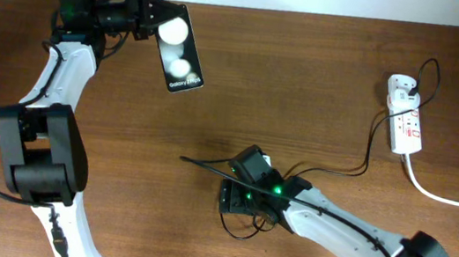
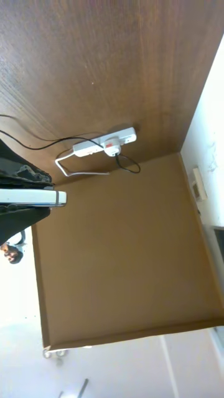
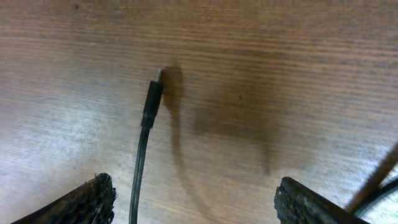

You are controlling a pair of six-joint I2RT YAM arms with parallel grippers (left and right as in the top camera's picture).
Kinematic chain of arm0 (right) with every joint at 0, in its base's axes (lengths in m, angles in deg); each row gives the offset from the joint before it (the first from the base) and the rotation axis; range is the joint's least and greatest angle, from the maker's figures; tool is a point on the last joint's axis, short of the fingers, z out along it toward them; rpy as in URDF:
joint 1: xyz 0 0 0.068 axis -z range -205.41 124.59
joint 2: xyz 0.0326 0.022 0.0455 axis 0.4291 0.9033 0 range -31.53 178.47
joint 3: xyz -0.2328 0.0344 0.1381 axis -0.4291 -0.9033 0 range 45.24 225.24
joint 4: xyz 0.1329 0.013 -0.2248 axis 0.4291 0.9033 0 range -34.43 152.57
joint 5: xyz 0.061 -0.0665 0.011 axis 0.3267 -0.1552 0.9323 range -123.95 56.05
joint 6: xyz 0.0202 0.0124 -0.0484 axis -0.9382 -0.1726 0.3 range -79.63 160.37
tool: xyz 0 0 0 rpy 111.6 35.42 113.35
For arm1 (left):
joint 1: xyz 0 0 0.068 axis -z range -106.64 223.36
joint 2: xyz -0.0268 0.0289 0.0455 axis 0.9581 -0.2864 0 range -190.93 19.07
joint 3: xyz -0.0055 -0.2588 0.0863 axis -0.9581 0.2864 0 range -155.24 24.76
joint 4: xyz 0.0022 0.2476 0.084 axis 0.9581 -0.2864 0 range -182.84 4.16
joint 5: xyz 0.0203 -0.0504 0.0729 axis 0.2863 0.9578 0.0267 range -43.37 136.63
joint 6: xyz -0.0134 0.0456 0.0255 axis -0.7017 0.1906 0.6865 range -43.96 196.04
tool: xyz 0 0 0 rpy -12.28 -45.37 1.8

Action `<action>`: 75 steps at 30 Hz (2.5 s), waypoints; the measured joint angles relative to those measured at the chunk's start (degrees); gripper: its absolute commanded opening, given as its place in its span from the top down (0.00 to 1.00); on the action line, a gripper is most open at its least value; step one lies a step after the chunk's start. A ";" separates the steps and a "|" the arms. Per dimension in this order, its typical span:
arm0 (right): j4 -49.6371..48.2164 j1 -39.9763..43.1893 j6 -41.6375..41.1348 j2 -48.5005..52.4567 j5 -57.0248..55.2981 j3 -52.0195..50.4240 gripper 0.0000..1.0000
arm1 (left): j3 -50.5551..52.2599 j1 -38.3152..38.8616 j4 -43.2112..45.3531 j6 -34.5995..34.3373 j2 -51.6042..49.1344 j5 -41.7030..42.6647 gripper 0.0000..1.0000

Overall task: Plug charger to phone and switch on socket
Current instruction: 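Lower the right gripper to the black cable's plug end on the table, then grasp the cable plug with the right gripper and lift it, then bring the plug up to the phone's bottom port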

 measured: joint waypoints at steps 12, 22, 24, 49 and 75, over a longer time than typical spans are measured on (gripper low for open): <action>8.00 -2.10 0.83 12.50 -7.17 13.40 0.26 | 0.00 0.00 -0.02 0.68 0.00 -2.21 1.00; 8.68 -3.58 -5.38 13.68 -8.68 14.78 0.34 | 0.00 0.00 -3.61 0.92 0.00 -9.03 1.00; 11.39 -3.58 -5.38 15.32 -9.70 17.07 0.35 | 0.00 0.00 -3.63 0.90 0.00 -9.03 1.00; 18.45 -5.18 -8.37 19.41 -10.43 22.38 0.96 | 0.00 0.00 -3.58 0.92 0.00 -9.22 1.00; -40.37 22.69 1.14 15.41 67.84 22.53 0.96 | 0.22 -0.76 15.69 -9.79 -0.09 -3.37 1.00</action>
